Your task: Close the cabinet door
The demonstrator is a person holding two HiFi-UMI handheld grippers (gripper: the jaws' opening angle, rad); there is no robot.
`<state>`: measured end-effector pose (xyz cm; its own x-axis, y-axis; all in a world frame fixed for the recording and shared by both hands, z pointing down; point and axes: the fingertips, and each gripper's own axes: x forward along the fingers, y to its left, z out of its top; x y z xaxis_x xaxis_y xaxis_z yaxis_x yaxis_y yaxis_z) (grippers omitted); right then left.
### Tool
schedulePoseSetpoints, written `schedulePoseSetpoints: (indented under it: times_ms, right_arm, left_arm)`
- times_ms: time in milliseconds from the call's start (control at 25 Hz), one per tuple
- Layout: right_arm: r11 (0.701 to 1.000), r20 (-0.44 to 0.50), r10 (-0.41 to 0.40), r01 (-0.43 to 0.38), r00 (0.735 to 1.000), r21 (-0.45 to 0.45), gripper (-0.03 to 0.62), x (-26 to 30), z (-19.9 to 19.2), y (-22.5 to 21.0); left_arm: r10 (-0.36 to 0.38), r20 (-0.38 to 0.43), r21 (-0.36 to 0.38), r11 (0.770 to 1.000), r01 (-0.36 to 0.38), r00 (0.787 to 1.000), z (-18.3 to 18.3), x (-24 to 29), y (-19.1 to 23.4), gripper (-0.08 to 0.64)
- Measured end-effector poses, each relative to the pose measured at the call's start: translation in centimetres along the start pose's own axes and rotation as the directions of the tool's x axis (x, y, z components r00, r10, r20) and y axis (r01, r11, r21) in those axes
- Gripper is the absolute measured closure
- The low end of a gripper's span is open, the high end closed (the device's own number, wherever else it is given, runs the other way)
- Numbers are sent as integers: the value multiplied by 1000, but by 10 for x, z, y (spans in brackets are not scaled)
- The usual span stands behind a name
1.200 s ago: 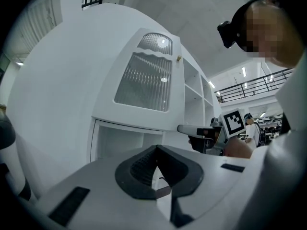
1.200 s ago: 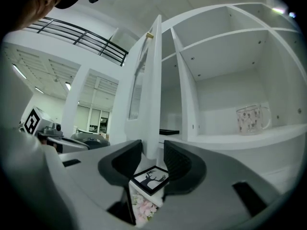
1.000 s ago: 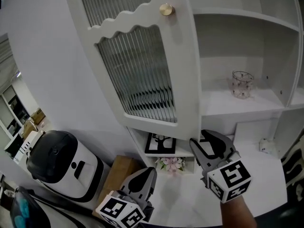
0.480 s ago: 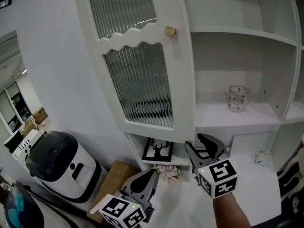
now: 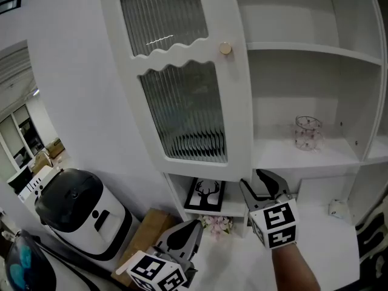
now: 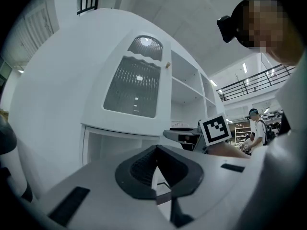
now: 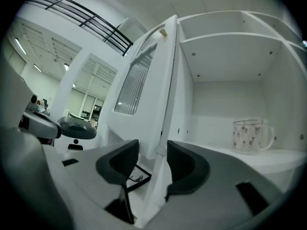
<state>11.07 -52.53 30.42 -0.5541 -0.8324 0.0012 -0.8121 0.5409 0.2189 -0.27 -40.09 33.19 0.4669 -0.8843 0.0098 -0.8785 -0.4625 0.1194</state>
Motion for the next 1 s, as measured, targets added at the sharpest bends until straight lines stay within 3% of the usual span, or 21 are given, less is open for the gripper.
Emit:
schedulePoseSetpoints:
  times_ms: [640,1000]
  right_arm:
    - [992,-11,-70,68,997,-102,417,21,-1,-7]
    - [995,-6,-53,53,999,-85,433,20,-2,-5]
  left_arm:
    - [45,-18,-3,999,-45,999,-4,-7,21,554]
    - [72,-23,15,997,-72,997,-1,-16,18,554]
